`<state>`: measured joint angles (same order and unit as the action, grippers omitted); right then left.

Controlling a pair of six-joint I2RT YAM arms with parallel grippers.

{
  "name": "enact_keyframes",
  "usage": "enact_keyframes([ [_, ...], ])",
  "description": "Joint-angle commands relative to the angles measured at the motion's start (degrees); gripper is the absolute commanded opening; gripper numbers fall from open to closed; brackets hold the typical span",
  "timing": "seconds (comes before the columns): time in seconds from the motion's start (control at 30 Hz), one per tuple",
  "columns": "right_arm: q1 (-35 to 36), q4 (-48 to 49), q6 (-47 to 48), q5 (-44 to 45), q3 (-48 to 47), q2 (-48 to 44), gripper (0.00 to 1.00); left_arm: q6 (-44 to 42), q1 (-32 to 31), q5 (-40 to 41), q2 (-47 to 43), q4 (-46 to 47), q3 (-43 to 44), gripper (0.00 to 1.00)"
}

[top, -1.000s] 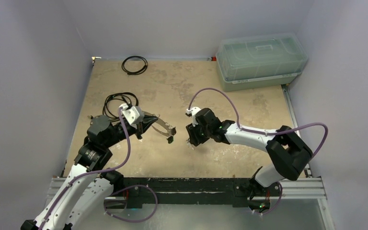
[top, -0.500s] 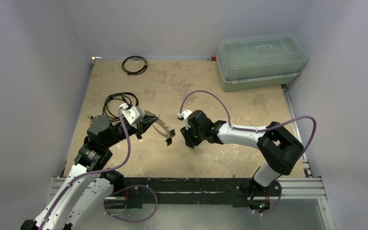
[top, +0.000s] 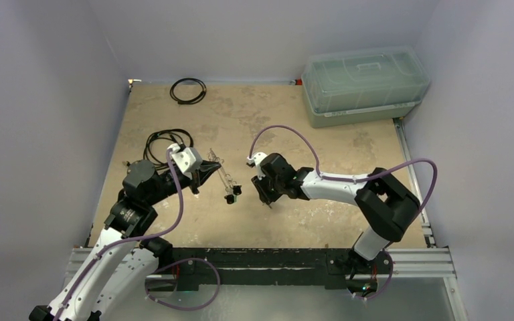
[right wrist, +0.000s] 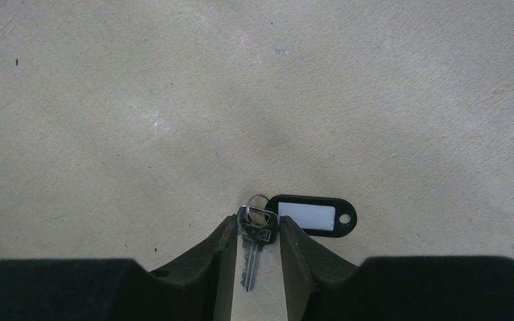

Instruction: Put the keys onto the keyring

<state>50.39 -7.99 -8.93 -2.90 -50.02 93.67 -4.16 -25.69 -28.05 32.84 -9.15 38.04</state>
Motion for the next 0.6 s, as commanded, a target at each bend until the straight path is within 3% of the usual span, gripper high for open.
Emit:
enact_keyframes([
  [0.0, 0.41, 1.99, 1.00, 1.09, -2.50, 0.87, 0.32, -0.71, -0.24, 0.13, -0.32, 2.38, 2.48, 0.00],
  [0.17, 0.54, 1.95, 1.11, 1.14, -2.54, 1.71, 0.26, -0.74, -0.24, 0.13, -0.19, 2.29, 2.48, 0.00],
  [0.37, 0.74, 1.73, 1.44, 1.39, -2.16, 1.18, 0.03, -0.76, -0.24, 0.27, -0.14, 2.29, 2.48, 0.00],
  [0.57, 0.85, 1.92, 1.63, 1.40, -2.05, 0.49, 0.00, -0.76, -0.32, 0.23, -0.19, 2.21, 2.49, 0.00],
])
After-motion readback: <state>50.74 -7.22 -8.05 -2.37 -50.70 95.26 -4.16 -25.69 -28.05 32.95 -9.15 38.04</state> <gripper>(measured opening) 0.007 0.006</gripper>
